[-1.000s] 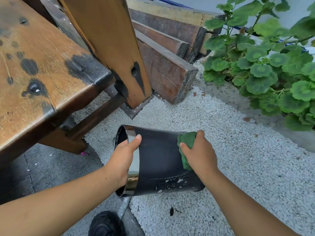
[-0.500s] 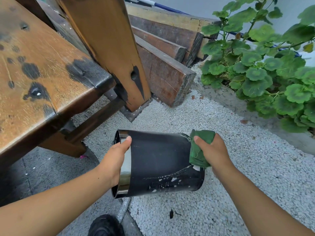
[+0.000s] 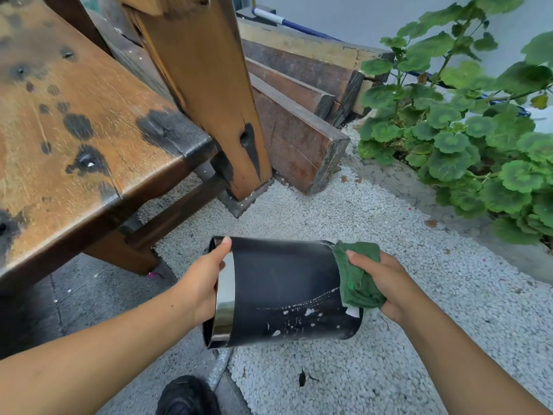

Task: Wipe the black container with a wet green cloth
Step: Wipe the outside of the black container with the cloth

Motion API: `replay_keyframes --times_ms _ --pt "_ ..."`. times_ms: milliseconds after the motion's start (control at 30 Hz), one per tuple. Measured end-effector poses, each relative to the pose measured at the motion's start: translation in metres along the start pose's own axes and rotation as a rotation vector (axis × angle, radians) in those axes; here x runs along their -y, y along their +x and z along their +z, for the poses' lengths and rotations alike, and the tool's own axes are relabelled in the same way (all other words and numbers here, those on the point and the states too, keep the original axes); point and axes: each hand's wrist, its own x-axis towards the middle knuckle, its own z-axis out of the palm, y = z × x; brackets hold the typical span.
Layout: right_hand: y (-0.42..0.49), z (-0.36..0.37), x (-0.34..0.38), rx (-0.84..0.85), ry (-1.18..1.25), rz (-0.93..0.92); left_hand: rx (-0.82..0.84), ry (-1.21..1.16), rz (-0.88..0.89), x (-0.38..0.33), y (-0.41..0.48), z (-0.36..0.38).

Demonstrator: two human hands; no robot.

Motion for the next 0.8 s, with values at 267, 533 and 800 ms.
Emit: replay_keyframes --times_ms 267,533,800 --pt "-0.001 -0.013 0.041 -0.036 0.151 -0.116 0.217 0.183 0.142 -0.011 -0.015 0.012" --pt "0.003 0.018 0.037 -0.232 -0.048 -0.276 0.034 0.260 0.150 -0.013 -0.012 0.027" --pt "-0.052 0.105 0.034 -0.243 -0.442 -0.529 -0.036 0.326 0.244 -0.008 -0.008 0.066"
